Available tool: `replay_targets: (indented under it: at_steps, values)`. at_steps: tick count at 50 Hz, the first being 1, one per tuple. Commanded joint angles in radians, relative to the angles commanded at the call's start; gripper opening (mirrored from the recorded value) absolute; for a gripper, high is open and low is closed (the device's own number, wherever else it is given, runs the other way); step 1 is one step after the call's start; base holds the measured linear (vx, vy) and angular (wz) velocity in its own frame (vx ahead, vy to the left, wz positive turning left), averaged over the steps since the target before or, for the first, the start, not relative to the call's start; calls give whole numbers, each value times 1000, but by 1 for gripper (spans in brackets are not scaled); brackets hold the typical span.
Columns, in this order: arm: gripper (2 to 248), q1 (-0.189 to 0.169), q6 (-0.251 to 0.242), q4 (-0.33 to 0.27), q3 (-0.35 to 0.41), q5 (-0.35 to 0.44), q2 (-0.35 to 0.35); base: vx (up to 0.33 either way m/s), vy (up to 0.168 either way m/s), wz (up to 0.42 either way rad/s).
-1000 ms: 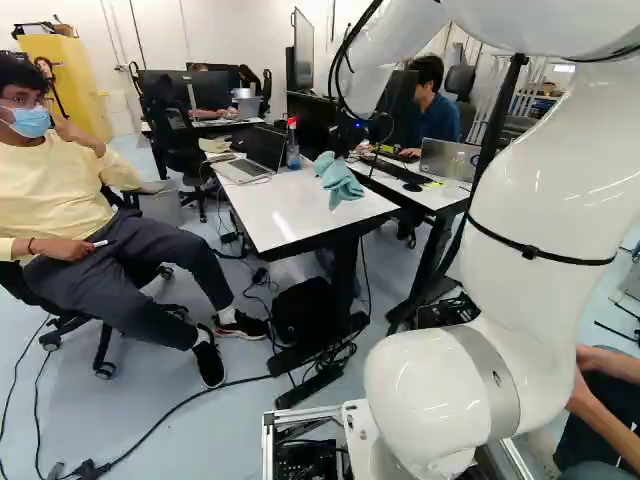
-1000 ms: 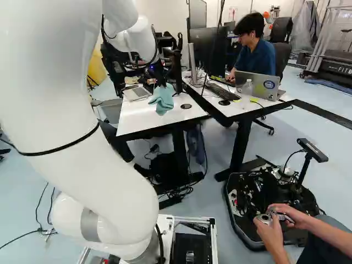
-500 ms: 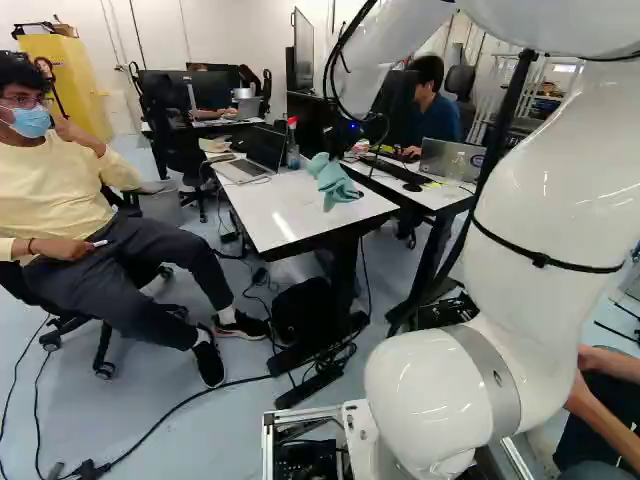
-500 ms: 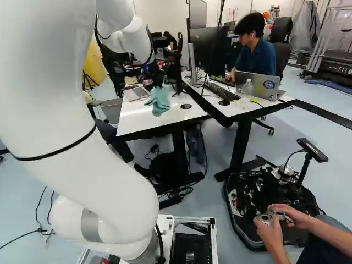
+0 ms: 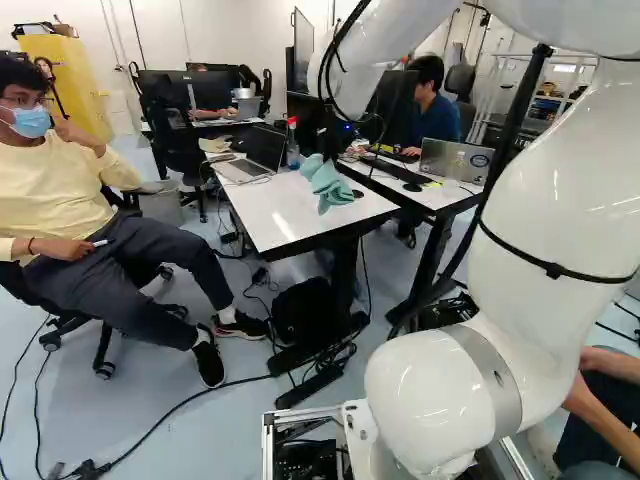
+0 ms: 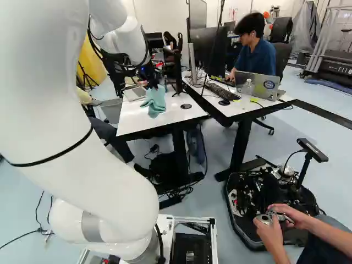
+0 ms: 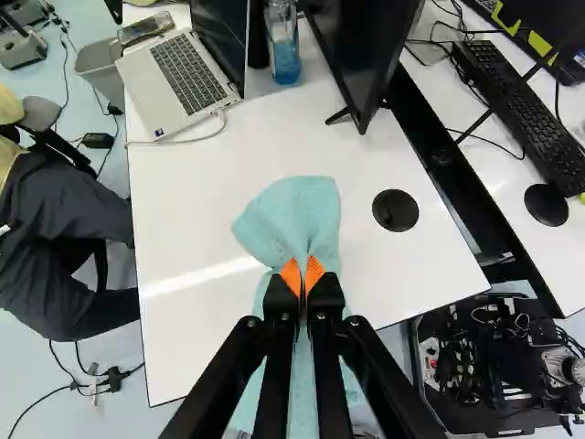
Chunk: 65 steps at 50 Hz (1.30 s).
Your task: Clean the table with the green towel
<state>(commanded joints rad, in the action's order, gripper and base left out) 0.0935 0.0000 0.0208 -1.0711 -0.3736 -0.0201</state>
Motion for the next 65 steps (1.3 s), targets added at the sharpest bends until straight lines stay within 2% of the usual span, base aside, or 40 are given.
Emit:
replay_targets:
  at_steps: [24,65]
  values:
    - [28,25,0,0,-15,0,-15,0,0,0]
    - [28,42,0,0,-178,0,-167,0,0,0]
